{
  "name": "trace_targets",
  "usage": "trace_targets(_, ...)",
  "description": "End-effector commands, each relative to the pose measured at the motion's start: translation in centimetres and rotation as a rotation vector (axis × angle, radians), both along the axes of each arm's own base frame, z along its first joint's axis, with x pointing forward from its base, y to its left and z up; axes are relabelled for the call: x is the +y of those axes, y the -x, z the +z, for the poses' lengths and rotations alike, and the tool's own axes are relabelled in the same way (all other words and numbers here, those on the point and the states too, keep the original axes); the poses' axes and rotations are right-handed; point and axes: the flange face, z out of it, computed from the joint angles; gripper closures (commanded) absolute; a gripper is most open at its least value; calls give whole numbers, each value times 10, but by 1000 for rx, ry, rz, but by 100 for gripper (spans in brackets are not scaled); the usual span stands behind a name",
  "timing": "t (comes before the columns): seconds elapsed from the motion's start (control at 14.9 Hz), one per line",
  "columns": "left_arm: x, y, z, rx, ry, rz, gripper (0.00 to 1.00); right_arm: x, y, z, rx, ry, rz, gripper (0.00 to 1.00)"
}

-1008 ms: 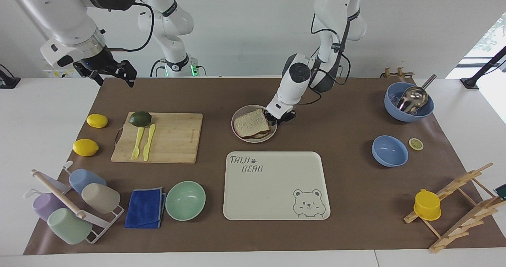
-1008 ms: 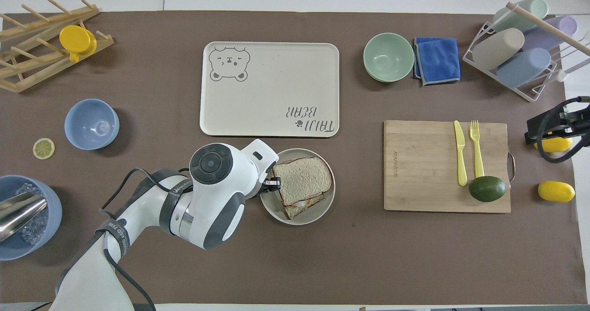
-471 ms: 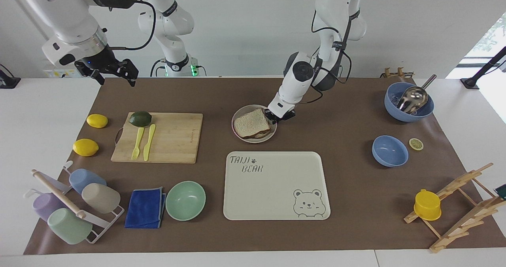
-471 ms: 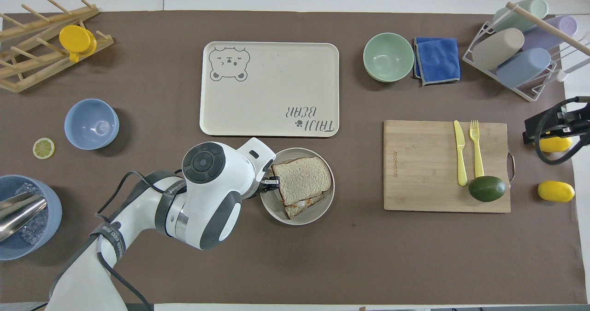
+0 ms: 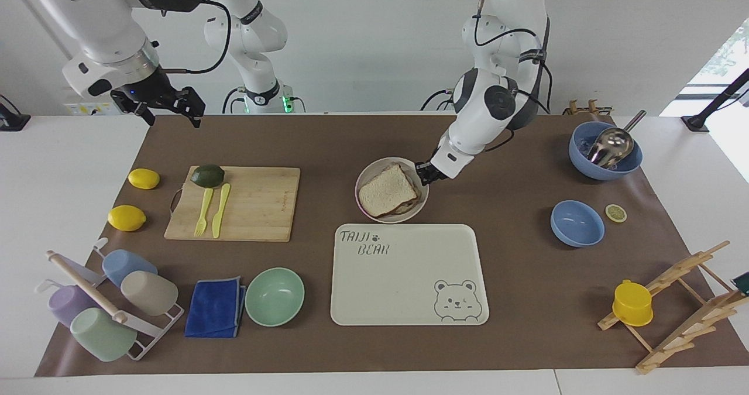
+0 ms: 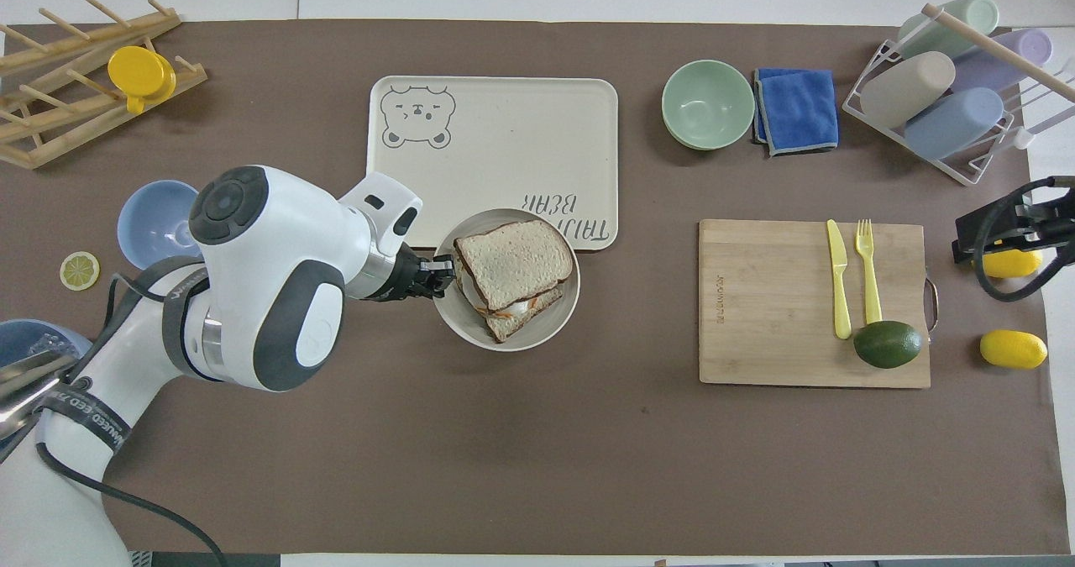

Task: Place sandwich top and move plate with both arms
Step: 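Slide the grey plate with the left gripper onto the bear tray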

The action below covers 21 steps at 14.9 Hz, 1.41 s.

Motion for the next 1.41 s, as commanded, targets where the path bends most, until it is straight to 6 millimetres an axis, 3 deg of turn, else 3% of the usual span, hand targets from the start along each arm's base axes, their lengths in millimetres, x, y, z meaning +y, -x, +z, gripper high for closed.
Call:
trace_targets(0.0,23,-48,22,-29,51,15,100,1,2,4,-12,-30,24,0)
trace_targets(0.2,43,-92,22,-41,63,59,100,3,2,4,-12,-27,27,0)
trace_targets(0.54,32,-148,-24,-87,81,-56,100,2,2,5,-13,-21,27,0)
trace_targets(0.81,26,-150,-54,-129,121,-187,100,2,1,4,-14,-21,27,0)
trace_targets(1.34,11,-139,-75,-167,114,-182,100,2,1,4,-13,-20,29,0)
